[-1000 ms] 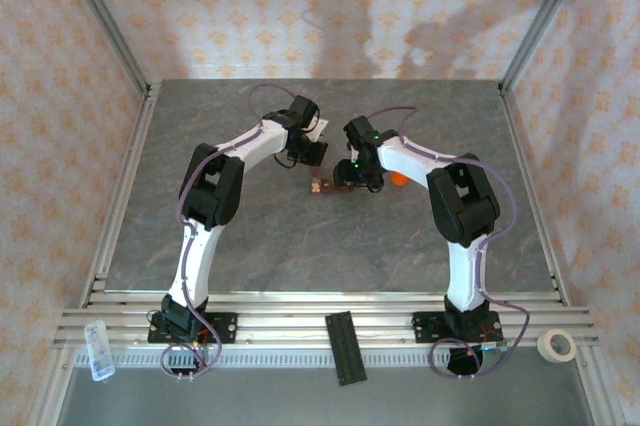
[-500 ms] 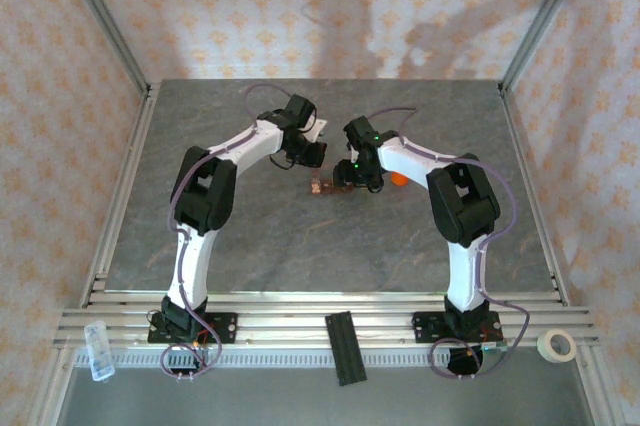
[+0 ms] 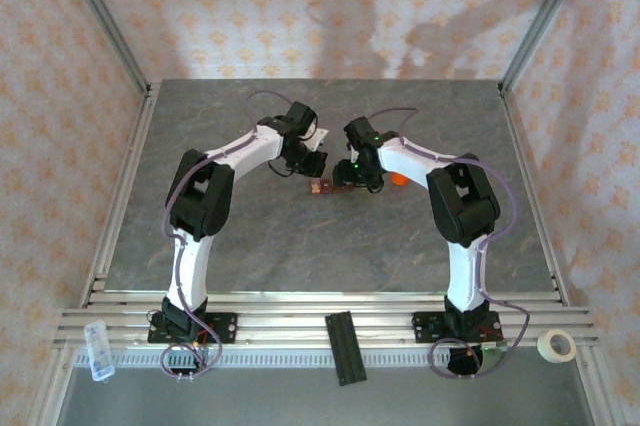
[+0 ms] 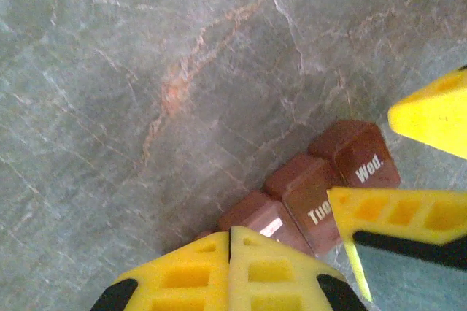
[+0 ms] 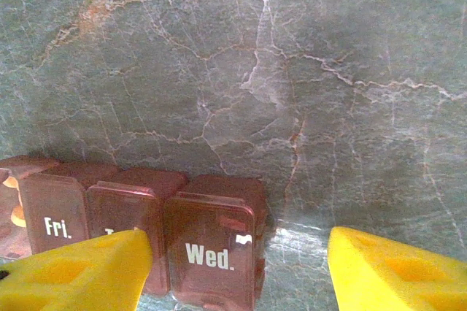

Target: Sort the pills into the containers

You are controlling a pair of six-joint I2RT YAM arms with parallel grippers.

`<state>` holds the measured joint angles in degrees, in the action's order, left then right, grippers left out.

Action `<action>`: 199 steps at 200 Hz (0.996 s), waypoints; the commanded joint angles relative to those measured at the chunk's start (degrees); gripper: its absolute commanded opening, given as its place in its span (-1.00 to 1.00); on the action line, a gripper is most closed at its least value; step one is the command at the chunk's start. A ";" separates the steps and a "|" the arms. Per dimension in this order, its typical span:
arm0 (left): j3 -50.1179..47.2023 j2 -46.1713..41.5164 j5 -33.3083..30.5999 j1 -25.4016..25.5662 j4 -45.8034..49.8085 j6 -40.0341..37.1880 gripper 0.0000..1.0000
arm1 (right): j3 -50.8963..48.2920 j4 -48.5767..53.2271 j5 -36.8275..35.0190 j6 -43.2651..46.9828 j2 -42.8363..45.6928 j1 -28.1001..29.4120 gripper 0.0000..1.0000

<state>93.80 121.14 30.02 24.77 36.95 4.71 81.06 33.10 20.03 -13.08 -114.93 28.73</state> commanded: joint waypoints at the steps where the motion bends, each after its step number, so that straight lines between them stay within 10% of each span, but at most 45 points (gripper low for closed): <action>1: -1.69 -3.16 -0.13 0.59 2.68 0.48 -1.00 | -2.38 0.91 -2.85 -0.78 -2.57 0.25 0.32; 199: -6.39 -2.49 -7.47 3.07 2.33 -1.32 -1.00 | -2.69 0.65 -2.81 -1.02 -2.40 0.28 0.32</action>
<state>88.01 118.52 25.76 26.76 37.47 4.49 80.58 32.25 20.60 -13.47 -114.91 28.73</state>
